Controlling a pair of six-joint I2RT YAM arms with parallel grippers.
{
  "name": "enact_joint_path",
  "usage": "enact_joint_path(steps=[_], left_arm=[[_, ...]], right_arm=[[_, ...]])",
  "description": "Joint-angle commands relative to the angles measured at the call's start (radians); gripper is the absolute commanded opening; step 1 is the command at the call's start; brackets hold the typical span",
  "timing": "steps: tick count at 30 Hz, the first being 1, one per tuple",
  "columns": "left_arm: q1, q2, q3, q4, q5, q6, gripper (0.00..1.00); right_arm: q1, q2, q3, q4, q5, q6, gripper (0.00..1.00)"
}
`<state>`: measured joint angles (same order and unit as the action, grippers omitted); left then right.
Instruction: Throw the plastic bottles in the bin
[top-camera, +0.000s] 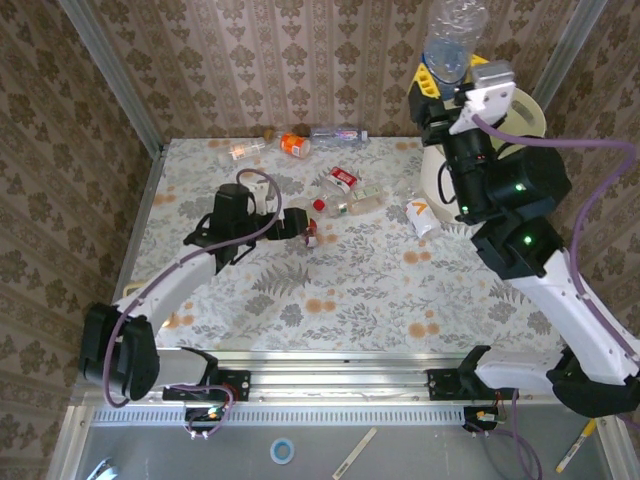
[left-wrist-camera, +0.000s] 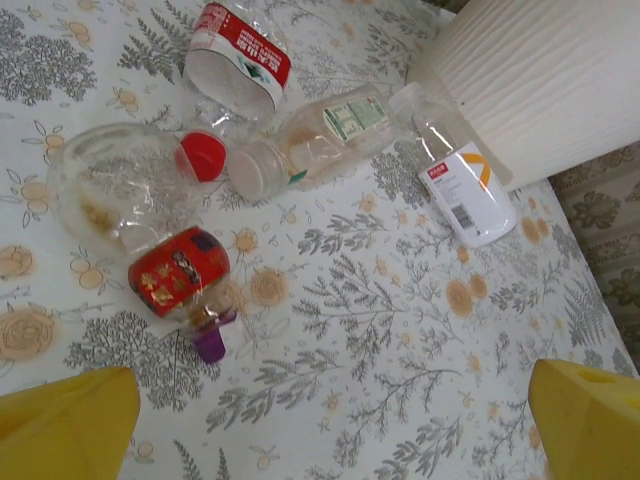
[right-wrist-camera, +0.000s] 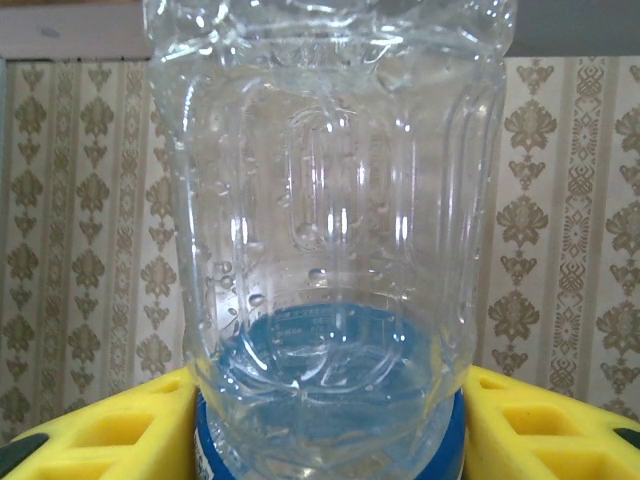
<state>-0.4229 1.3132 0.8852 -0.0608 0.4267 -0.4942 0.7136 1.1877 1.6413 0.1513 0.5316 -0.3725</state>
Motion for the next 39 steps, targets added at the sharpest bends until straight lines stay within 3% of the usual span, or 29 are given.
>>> enact_joint_path(steps=[1,3,6,9,11,13,15,19,28,39], left_arm=[[0.010,0.018,0.054,0.061,0.075,0.022,1.00],[0.014,0.030,0.054,0.061,0.081,0.034,1.00],[0.024,0.056,0.042,0.082,0.091,0.037,1.00],[0.027,0.081,0.028,0.103,0.086,0.030,1.00],[0.027,0.097,0.031,0.108,0.077,0.009,1.00],[0.028,0.110,0.034,0.121,0.086,-0.016,1.00],[0.026,0.127,0.040,0.129,0.092,-0.026,1.00],[0.024,0.157,0.068,0.073,0.087,-0.017,1.00],[0.024,0.227,0.088,-0.026,0.042,-0.044,1.00],[-0.027,0.403,0.261,-0.229,-0.058,0.017,0.99]], right_arm=[[-0.042,0.020,0.041,0.060,0.077,-0.035,0.29],[-0.121,0.042,0.070,-0.028,0.098,0.035,0.29],[-0.331,0.137,0.218,-0.396,0.095,0.309,0.30],[-0.485,0.290,0.394,-0.767,0.103,0.519,0.45],[-0.537,0.382,0.508,-0.943,0.043,0.599,0.70],[-0.547,0.440,0.582,-1.045,0.046,0.615,0.81],[-0.549,0.450,0.569,-1.061,0.038,0.611,0.89],[-0.554,0.385,0.456,-0.982,-0.016,0.615,0.95],[-0.553,0.288,0.387,-0.998,-0.148,0.626,0.96],[-0.516,0.254,0.357,-1.110,-0.435,0.709,0.96]])
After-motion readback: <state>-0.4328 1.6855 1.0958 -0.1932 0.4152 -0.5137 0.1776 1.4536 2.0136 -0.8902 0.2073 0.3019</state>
